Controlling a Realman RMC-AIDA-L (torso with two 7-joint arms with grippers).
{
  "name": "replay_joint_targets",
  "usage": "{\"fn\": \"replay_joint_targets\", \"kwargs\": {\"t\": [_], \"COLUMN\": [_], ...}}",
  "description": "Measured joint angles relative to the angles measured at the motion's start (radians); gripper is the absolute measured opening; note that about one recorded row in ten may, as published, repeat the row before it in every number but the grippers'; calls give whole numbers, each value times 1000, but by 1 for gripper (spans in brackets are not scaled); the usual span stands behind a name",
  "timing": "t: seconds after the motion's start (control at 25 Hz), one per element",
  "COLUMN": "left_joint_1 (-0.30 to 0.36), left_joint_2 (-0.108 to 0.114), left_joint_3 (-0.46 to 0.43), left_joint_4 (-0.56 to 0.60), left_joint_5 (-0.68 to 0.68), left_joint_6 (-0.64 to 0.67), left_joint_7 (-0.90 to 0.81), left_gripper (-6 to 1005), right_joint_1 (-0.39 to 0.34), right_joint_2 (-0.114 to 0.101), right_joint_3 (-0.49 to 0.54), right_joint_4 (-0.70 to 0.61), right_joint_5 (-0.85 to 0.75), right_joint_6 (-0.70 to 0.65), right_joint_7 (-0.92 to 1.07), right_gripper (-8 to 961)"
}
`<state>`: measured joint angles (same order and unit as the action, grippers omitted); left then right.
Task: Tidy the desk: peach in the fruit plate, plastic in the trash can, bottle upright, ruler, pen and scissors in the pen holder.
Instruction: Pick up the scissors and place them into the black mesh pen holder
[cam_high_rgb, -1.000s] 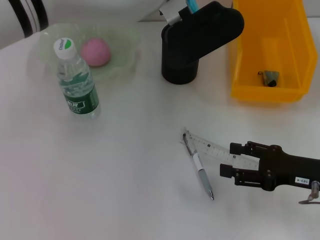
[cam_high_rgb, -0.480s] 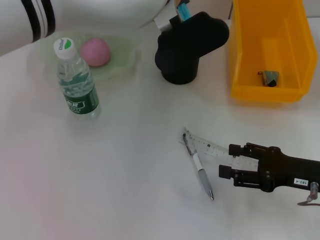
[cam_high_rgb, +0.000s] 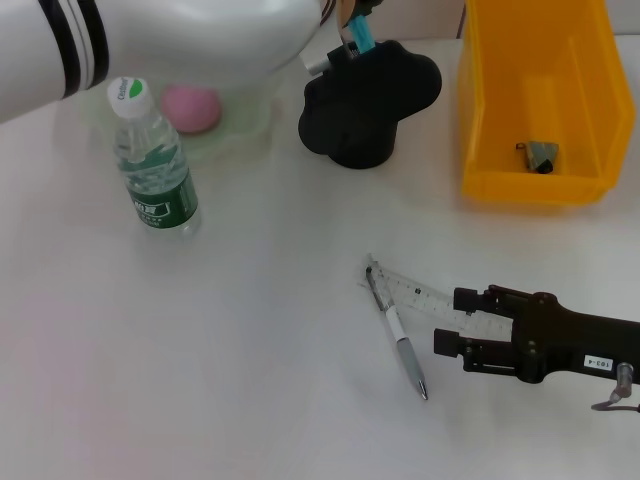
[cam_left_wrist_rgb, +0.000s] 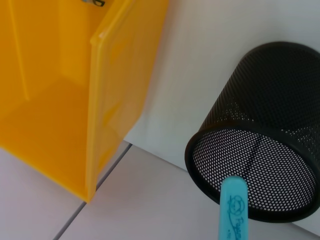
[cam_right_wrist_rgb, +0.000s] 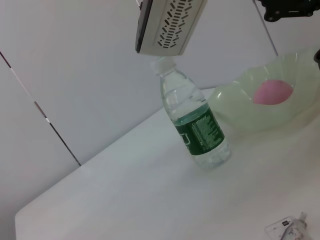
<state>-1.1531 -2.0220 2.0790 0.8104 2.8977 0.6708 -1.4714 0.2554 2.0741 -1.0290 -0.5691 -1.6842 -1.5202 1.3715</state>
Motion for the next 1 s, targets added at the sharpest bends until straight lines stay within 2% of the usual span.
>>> {"fn": "replay_joint_targets", "kwargs": {"t": [1.0], "left_joint_1": [13], "left_joint_2": [0], "left_joint_3": [8], "left_joint_4": [-15], "left_joint_5": [-2], "left_joint_6": [-53], "left_joint_7": [-6], "left_gripper": [328], "right_joint_1": [-1], "right_joint_2": [0], "right_joint_3": [0], "right_joint_4": [-7], "right_joint_5": [-12], "right_joint_6": [-3], "right_joint_7": [14], "right_gripper": [826]}}
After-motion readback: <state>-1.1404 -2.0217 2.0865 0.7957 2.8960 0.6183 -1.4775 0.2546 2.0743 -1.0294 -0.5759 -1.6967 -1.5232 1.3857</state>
